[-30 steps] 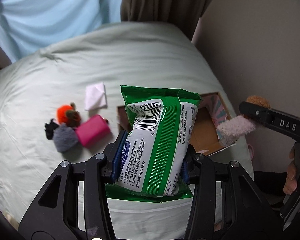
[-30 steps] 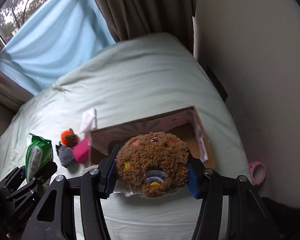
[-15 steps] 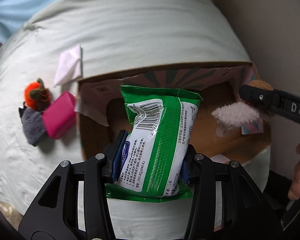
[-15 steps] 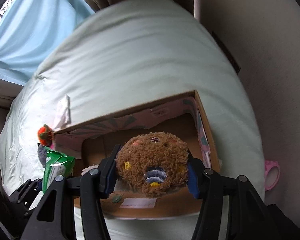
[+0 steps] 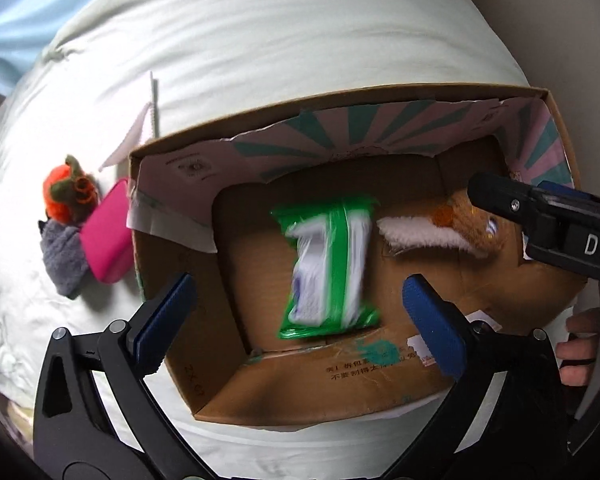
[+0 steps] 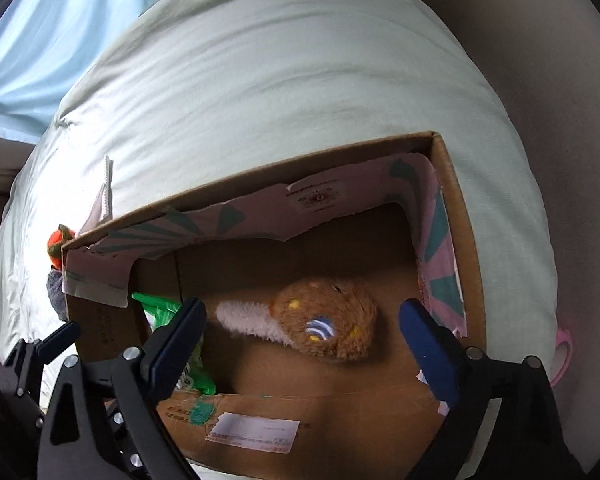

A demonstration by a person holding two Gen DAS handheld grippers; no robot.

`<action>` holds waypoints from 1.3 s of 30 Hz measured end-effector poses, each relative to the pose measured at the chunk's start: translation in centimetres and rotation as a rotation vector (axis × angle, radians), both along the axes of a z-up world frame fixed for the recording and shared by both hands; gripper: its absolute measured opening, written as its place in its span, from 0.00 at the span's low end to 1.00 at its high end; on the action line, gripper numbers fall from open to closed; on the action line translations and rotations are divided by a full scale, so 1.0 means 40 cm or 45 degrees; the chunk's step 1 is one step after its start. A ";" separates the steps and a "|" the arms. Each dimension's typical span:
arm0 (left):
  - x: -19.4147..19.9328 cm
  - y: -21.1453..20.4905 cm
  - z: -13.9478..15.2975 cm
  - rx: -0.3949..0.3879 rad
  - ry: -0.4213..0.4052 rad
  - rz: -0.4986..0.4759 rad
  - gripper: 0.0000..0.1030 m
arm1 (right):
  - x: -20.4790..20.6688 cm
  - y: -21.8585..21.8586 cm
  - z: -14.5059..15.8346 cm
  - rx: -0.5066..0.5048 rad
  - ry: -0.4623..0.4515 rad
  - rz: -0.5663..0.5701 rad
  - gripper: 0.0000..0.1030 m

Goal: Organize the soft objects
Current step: 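Open both tools to drop the wipe pack and plush cookie into the box, then lift both tools away from the box back toward the remaining items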

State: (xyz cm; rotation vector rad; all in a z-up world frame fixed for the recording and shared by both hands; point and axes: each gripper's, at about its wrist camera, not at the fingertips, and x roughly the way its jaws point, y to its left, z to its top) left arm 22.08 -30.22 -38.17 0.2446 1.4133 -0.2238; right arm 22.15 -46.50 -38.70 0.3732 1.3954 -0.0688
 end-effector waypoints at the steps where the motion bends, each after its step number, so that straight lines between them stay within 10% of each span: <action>1: 0.001 0.006 0.000 0.001 0.000 0.012 0.99 | -0.004 0.000 -0.002 0.000 -0.001 -0.002 0.93; 16: -0.033 0.047 0.104 -0.083 -0.075 0.068 0.99 | -0.053 0.024 0.091 -0.027 -0.104 -0.002 0.93; 39: -0.292 0.408 0.572 -0.277 -0.484 0.160 1.00 | -0.308 0.284 0.606 -0.240 -0.574 0.128 0.93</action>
